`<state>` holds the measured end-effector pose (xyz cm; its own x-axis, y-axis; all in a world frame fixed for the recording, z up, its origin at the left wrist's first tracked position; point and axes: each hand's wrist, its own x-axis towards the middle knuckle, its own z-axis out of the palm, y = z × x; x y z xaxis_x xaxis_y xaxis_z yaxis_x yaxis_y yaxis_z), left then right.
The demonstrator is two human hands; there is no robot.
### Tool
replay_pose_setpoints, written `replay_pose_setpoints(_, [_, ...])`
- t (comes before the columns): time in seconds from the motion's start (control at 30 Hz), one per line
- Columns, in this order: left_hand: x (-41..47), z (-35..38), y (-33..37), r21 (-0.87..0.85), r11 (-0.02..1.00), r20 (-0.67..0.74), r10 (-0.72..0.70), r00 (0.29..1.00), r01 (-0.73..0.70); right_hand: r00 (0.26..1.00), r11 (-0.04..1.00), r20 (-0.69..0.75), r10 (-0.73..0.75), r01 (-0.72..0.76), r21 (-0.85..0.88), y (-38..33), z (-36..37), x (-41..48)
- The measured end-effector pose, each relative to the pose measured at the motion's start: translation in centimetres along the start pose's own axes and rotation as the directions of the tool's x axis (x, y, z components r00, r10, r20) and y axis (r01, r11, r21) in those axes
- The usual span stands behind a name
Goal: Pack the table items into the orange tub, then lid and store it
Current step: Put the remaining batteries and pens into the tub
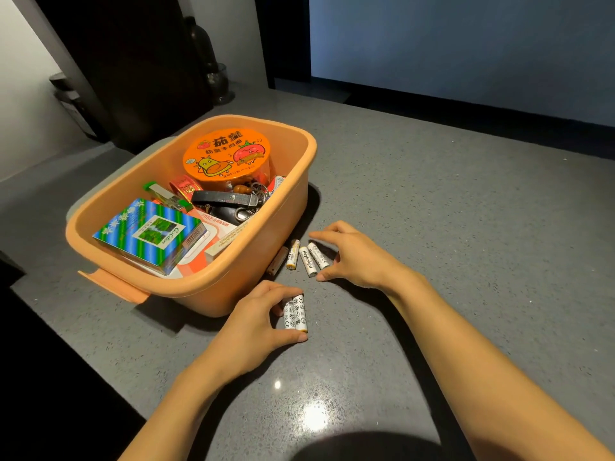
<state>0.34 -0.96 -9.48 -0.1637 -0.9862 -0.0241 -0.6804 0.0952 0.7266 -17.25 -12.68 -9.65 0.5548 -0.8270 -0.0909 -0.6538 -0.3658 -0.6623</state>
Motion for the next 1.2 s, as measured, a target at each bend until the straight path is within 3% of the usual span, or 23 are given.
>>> replay_pose_setpoints(0.2, [-0.1,-0.1,0.1,-0.001,1.0,0.016,-0.012,1.0,0.012,0.999,0.999,0.008,-0.041,0.041,-0.027,-1.1,1.1,1.0])
replay_pose_setpoints(0.4, [0.5,-0.7,0.5,-0.018,1.0,0.056,0.026,0.998,-0.025,0.994,0.999,-0.098,0.042,-0.043,-0.005,-1.1,1.3,0.7])
replay_pose_setpoints(0.7, [1.1,-5.9,6.3,-0.06,0.942,0.074,0.334,0.94,-0.33,0.927,0.99,-0.358,0.112,-0.135,-0.042,-4.6,-5.8,-1.6])
replay_pose_setpoints(0.93, [2.6,-13.9,6.8,0.119,0.904,-0.021,0.415,0.91,-0.41,0.895,0.989,-0.445,0.031,-0.091,-0.113,-10.3,-8.9,-2.0])
replay_pose_setpoints(1.07, [4.0,-17.4,4.3,0.253,0.904,0.001,0.356,0.934,-0.345,0.888,0.99,-0.46,0.017,-0.08,-0.118,-12.7,-8.5,-0.7])
replay_pose_setpoints(1.2, [6.4,-18.4,1.9,0.287,0.894,0.078,0.337,0.938,-0.345,0.881,0.976,-0.465,0.089,-0.17,-0.136,-13.6,-7.2,1.9])
